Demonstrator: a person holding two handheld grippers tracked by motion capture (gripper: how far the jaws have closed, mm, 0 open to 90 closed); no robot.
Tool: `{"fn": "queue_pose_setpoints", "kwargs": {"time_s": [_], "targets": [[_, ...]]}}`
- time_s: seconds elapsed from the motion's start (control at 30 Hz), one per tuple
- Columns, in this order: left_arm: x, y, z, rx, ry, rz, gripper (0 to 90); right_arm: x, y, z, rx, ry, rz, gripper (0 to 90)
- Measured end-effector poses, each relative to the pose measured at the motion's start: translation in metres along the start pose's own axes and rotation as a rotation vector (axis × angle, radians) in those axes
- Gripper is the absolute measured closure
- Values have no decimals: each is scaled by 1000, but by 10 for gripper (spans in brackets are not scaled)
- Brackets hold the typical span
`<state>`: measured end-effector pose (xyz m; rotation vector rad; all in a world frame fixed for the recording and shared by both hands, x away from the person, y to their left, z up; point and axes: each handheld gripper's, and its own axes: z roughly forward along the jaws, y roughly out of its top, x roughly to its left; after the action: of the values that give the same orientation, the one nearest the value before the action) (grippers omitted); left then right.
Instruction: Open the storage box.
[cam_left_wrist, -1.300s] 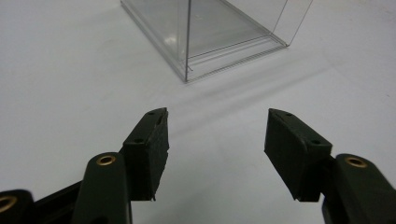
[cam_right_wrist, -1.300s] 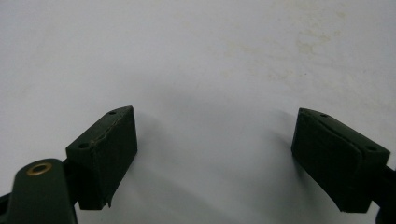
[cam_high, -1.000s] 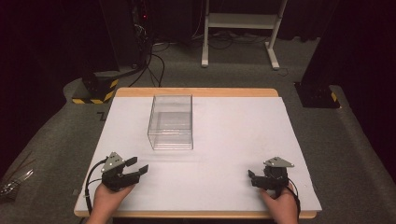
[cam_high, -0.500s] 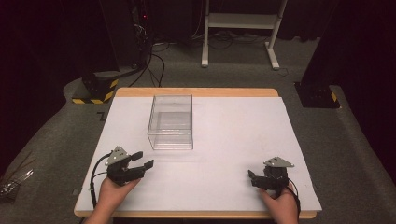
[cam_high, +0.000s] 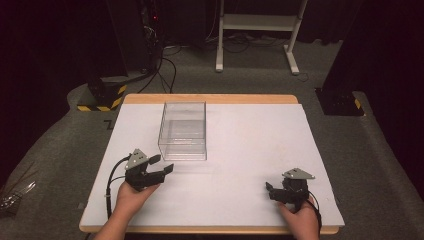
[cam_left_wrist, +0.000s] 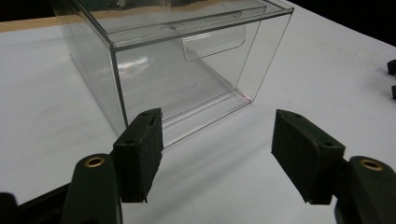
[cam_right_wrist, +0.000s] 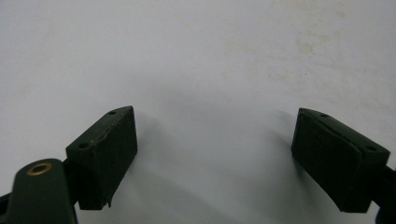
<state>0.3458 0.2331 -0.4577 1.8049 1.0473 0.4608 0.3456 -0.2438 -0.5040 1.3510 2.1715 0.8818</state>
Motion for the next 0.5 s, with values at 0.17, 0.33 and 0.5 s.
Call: {"fn": "queue_pose_setpoints", "kwargs": {"time_s": [0.17,0.33,0.5], "targets": [[-1,3,5,6,11,10,341,0,0,0,0,0,0,144],[1,5,11,2,0,11,333,0,0,0,0,0,0,144],[5,5,15,11,2,2,331,0,0,0,0,0,0,144]]}}
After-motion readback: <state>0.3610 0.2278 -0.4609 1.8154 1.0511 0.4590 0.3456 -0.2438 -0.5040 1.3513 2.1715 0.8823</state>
